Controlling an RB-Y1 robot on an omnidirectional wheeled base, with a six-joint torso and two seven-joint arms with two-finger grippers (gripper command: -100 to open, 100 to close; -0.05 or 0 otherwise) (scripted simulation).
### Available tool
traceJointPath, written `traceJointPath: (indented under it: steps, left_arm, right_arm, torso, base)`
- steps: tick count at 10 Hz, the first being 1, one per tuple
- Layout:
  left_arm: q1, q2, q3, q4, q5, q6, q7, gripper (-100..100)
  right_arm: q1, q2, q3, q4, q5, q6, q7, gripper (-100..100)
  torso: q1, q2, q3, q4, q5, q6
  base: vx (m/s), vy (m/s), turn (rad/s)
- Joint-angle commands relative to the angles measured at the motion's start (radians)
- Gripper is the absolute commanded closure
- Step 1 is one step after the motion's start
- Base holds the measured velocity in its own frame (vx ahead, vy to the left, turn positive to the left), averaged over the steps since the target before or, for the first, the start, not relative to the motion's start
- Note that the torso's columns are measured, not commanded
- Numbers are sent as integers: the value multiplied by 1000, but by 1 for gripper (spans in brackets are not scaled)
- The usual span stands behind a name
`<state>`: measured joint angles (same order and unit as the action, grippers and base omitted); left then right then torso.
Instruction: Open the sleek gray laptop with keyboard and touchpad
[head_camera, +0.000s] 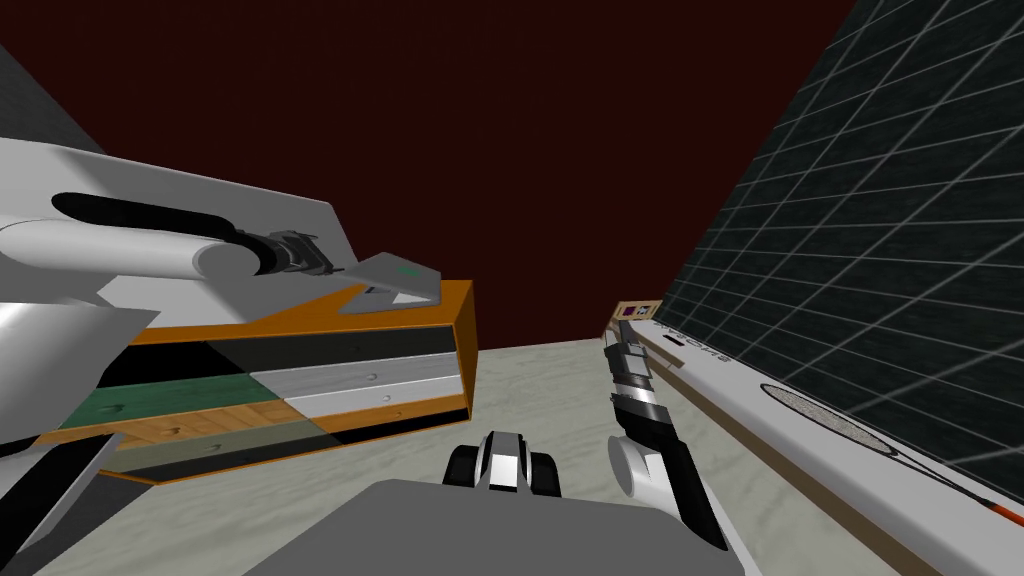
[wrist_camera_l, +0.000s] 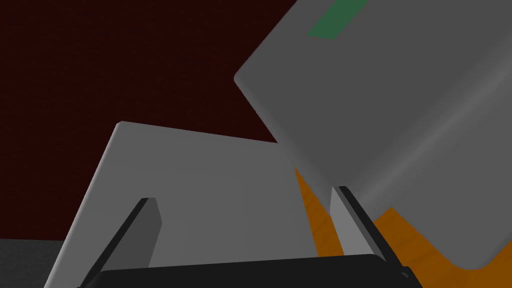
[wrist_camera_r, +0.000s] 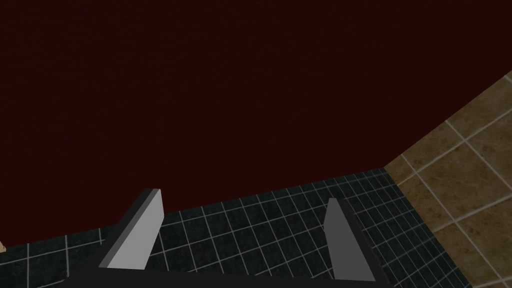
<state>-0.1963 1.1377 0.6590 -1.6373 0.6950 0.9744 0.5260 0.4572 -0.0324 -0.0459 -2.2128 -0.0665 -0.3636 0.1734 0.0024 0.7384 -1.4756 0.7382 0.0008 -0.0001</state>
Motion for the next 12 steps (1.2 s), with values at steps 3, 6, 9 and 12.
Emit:
traceJointPath:
  steps: [3,6,9,12]
  left_arm:
    - [-5,69,33,-48,36,92,39,-100]
    - [-3,83,42,-54,47,105,42,-100]
    - [-4,84,43,-54,47,107,43,0]
    - [-4,84,43,-54,47,107,43,0]
  right_arm:
    - [0,0,0,0,0,0,0,0]
    - [0,0,0,0,0,0,0,0]
    - [0,0,0,0,0,0,0,0]
    - [0,0,0,0,0,0,0,0]
  torso:
    - [-4,-1,-1,0,-1,0]
    - [-2,0,0,0,-1,0]
    - [-3,0,0,0,-1,0]
    - [-2,-1,0,0,-1,0]
  base:
    - [37,17,12]
    - [26,10,6]
    - [0,0,0]
    - [0,0,0]
